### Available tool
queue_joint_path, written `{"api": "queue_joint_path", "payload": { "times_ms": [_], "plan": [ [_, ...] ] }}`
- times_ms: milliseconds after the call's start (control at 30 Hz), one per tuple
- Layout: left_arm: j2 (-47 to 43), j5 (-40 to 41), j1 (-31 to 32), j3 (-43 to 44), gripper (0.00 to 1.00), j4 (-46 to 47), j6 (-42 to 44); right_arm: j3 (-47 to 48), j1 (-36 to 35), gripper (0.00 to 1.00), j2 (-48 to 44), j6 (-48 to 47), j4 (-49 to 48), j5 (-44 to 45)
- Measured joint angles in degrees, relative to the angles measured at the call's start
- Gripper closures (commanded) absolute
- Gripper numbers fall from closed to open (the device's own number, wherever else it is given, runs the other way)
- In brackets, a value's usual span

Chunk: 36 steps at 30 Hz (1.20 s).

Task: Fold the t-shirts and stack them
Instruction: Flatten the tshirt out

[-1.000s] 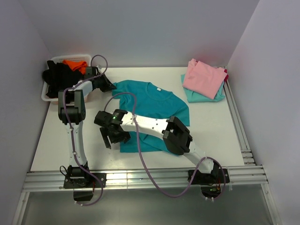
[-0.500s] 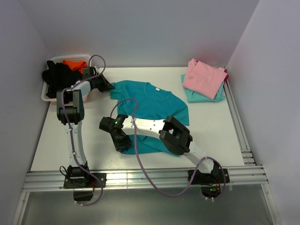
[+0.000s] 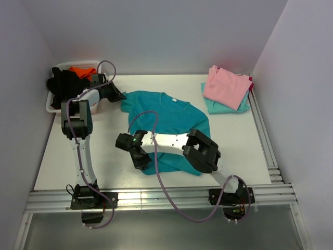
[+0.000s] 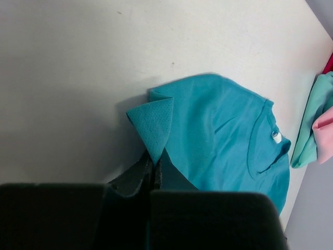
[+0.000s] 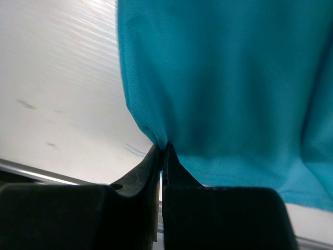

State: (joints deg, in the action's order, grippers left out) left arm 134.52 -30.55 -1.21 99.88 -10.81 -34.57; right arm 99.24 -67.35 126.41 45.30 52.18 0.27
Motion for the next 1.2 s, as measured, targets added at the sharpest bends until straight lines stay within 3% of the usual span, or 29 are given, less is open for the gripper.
{"api": "queue_joint_path", "payload": {
  "times_ms": [167, 367, 533, 733, 933, 1067, 1200],
  "plan": [
    [-6.3, 3.3, 0.2, -1.2, 1.0, -4.6, 0.0, -2.4, 0.2, 1.0, -5.0, -0.1, 5.5, 4.9],
    [-24.2, 6.9, 1.2, -10.1, 1.0, -7.9, 0.3, 0.4, 1.0, 1.0, -18.3, 0.1, 12.9, 11.6],
    [-41.2, 9.8, 6.5, -17.1, 1.0, -11.8, 0.9, 1.4, 1.2, 1.0, -32.8, 2.4, 19.6, 17.4],
    [-54.1, 15.6, 12.3, -19.1, 1.0, -21.6, 1.1, 1.2, 1.8, 1.0, -46.4, 5.8, 22.4, 20.9],
    [-70.1, 22.1, 16.8, -33.1, 1.0, -28.9, -1.8, -1.0, 3.4, 1.0, -59.5, 8.5, 24.6, 22.9],
    [-71.3, 25.6, 16.7, -28.7, 1.0, -35.3, -4.0, 1.8, 5.3, 1.0, -61.8, 7.2, 25.5, 26.8],
    [-65.8, 29.8, 16.6, -15.5, 1.0, -38.2, -4.1, 4.3, 16.9, 1.0, -61.7, 0.9, 23.0, 28.4]
  ]
}}
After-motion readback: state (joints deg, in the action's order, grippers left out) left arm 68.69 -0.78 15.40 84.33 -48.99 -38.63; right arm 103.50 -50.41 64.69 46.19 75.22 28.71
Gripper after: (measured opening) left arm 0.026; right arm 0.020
